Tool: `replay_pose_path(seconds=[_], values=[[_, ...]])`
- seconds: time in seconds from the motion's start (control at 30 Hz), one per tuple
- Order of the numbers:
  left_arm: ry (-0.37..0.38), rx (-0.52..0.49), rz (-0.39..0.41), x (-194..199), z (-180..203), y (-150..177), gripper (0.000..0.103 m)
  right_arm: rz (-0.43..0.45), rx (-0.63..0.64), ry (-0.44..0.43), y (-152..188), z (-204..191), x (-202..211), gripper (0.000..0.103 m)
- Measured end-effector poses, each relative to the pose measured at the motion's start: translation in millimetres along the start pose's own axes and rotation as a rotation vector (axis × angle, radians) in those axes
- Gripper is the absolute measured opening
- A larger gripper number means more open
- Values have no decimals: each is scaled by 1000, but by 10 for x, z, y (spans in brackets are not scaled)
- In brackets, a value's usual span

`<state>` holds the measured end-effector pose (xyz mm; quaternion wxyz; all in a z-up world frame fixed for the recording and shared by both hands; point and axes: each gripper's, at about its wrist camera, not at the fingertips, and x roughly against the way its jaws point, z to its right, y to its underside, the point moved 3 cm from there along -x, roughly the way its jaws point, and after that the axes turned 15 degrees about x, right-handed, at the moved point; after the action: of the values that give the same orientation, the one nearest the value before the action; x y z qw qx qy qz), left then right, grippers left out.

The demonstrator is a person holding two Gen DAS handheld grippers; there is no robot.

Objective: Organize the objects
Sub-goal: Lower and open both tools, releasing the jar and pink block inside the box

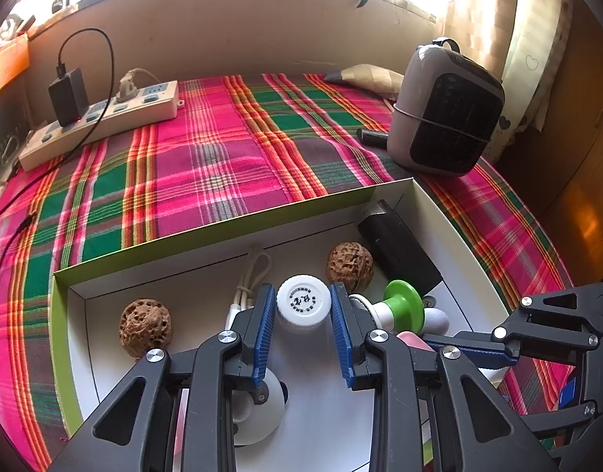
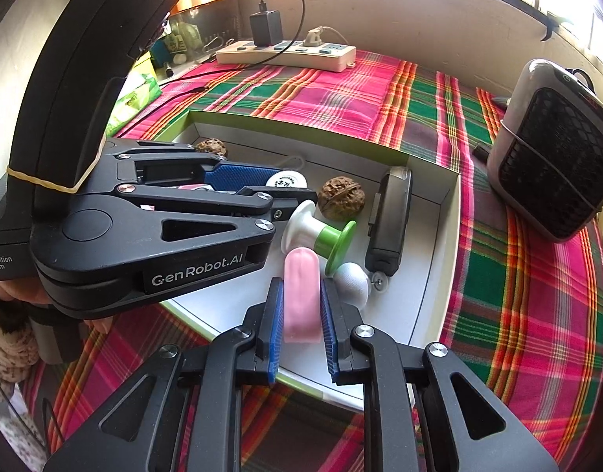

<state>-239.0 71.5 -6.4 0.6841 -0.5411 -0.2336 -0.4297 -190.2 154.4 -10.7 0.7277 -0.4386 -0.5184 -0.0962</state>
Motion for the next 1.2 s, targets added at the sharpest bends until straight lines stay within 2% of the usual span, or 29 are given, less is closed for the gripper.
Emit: replay_pose_path(seconds=[0.37, 0.5, 0.87, 0.97, 1.2], values=[[-1, 12, 9, 33, -16, -15, 29, 2, -10, 2, 6, -4, 3, 19], [-6, 11, 14, 61, -16, 0, 30, 0, -11, 0, 7, -8, 1, 28], [-23, 16, 43, 238, 4, 53, 30, 18, -37, 17, 25, -32, 68, 33], [-33, 25, 53, 302, 4, 80, 30, 31, -56, 23, 41, -46, 106, 41], [-70, 40, 87, 443, -25, 159, 30, 53, -88, 50, 78, -79, 187, 42]])
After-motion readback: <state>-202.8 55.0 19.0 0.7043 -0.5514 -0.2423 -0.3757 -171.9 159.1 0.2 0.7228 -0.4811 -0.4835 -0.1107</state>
